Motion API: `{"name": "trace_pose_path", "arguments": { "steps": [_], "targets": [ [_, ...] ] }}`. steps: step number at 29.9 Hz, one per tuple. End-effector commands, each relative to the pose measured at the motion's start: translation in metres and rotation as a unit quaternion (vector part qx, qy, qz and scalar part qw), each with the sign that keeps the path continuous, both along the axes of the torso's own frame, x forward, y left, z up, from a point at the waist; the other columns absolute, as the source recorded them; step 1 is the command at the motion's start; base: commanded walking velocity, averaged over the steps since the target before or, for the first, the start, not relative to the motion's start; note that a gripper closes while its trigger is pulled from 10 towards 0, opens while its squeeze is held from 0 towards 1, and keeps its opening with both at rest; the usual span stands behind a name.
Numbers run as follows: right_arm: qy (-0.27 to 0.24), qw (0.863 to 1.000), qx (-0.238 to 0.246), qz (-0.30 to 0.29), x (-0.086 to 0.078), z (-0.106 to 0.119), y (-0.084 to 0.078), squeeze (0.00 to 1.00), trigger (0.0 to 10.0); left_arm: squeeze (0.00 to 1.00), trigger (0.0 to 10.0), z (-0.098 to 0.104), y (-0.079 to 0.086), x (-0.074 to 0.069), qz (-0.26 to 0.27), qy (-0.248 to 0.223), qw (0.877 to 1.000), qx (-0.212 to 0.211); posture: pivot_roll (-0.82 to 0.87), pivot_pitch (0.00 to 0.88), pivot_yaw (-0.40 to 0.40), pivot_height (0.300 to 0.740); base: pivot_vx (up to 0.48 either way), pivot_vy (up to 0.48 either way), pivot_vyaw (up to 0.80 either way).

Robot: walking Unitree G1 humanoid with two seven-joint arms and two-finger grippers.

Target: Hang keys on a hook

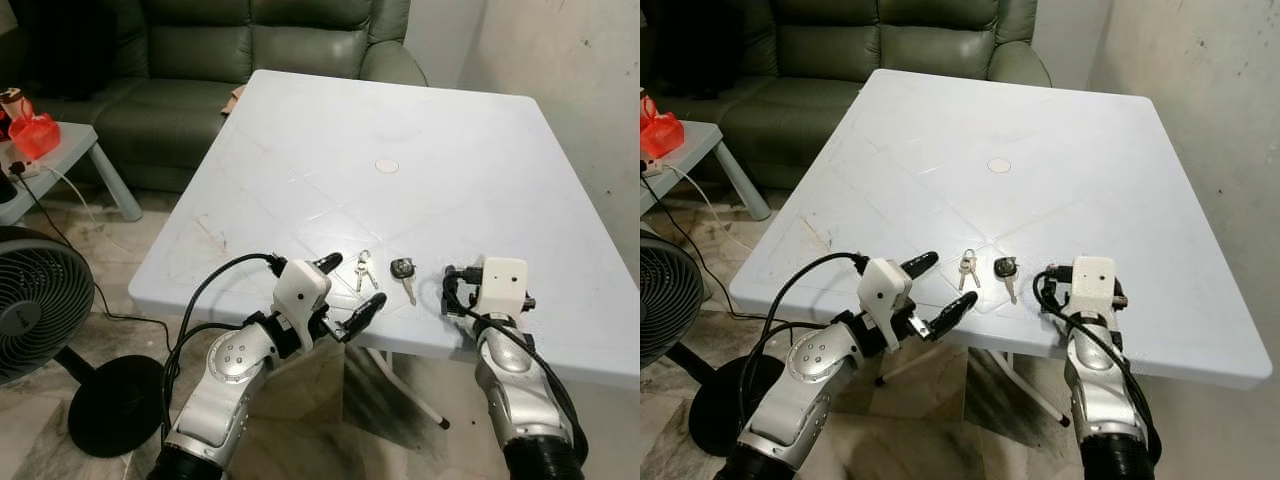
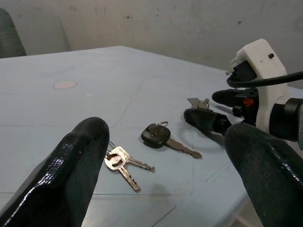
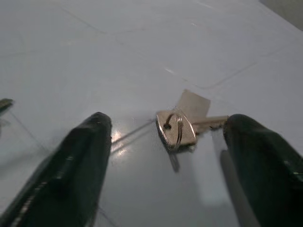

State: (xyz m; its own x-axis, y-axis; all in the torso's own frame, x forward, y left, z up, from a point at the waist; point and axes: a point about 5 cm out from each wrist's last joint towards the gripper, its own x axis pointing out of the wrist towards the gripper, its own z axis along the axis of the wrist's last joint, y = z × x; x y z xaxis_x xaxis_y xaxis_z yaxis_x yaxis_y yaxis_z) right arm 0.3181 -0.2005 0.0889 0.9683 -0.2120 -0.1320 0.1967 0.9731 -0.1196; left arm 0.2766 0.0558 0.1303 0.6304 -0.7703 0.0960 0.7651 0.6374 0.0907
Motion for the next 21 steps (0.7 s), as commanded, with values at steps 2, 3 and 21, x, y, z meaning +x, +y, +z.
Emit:
{"name": "trace_pose_path", "arguments": {
  "steps": [2,3,21],
  "targets": [
    [-0.001,1.0,0.002,-0.007,0.002,0.0,-0.004,0.0,0.0,0.0,10.0,0.003,-0.001,-0.001,-0.007,-0.009,1.0,0.007,-0.07,0.114,0.009,0.727,0.0,0.0,0.0],
    [-0.003,1.0,0.001,-0.005,0.002,0.0,-0.004,0.0,0.0,0.0,10.0,0.004,-0.001,-0.001,-0.005,-0.009,1.0,0.007,-0.06,0.117,0.009,0.727,0.0,0.0,0.0],
    [-0.011,1.0,0.012,0.019,-0.005,-0.009,-0.023,0.0,10.0,0.0,10.0,0.004,-0.001,0.001,0.002,-0.015,1.0,0.01,-0.07,0.119,0.009,0.727,0.0,0.0,0.0]
  ]
}}
